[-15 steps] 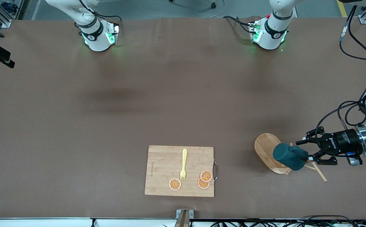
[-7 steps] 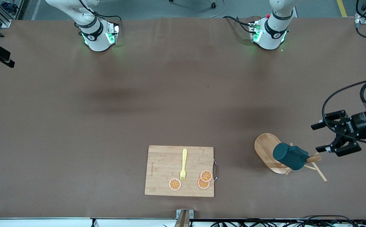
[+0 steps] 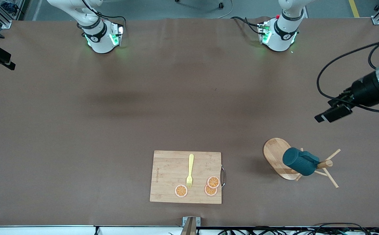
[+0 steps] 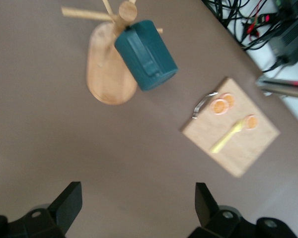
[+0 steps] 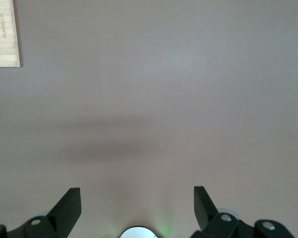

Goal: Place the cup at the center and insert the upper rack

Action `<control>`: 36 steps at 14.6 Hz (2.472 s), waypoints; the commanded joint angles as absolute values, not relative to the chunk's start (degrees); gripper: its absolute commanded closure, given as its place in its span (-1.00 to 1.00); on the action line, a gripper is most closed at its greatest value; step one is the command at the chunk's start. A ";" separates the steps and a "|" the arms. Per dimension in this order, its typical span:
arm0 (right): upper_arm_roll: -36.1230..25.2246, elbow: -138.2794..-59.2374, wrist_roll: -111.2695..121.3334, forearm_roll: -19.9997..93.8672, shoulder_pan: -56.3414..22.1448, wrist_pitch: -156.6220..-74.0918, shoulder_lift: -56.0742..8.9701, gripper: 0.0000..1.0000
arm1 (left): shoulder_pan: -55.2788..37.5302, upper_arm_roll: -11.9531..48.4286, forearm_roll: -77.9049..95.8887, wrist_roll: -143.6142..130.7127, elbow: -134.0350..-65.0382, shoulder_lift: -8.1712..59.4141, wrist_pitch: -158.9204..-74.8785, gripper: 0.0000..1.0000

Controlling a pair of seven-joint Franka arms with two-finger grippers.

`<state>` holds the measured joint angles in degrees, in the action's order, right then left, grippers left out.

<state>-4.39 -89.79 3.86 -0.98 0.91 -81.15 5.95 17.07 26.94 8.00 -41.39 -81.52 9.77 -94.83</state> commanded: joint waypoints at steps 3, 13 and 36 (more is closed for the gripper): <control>-3.87 -91.05 3.87 -1.58 1.49 -81.30 7.38 -1.00 | 4.67 12.24 5.27 -21.40 -90.51 -0.42 -90.71 -1.00; -3.52 -90.88 3.87 -1.58 1.23 -81.30 7.38 -1.00 | 2.20 11.69 1.23 -6.51 -102.92 -12.21 -91.05 -1.00; -3.60 -90.88 3.87 -1.50 1.41 -81.39 7.29 -1.00 | 3.25 10.99 0.62 -6.33 -96.68 -7.91 -87.71 -1.00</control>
<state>-3.98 -89.78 3.87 -0.98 0.90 -81.15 5.95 3.06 10.99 -0.19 -6.85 -98.07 -8.46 -88.92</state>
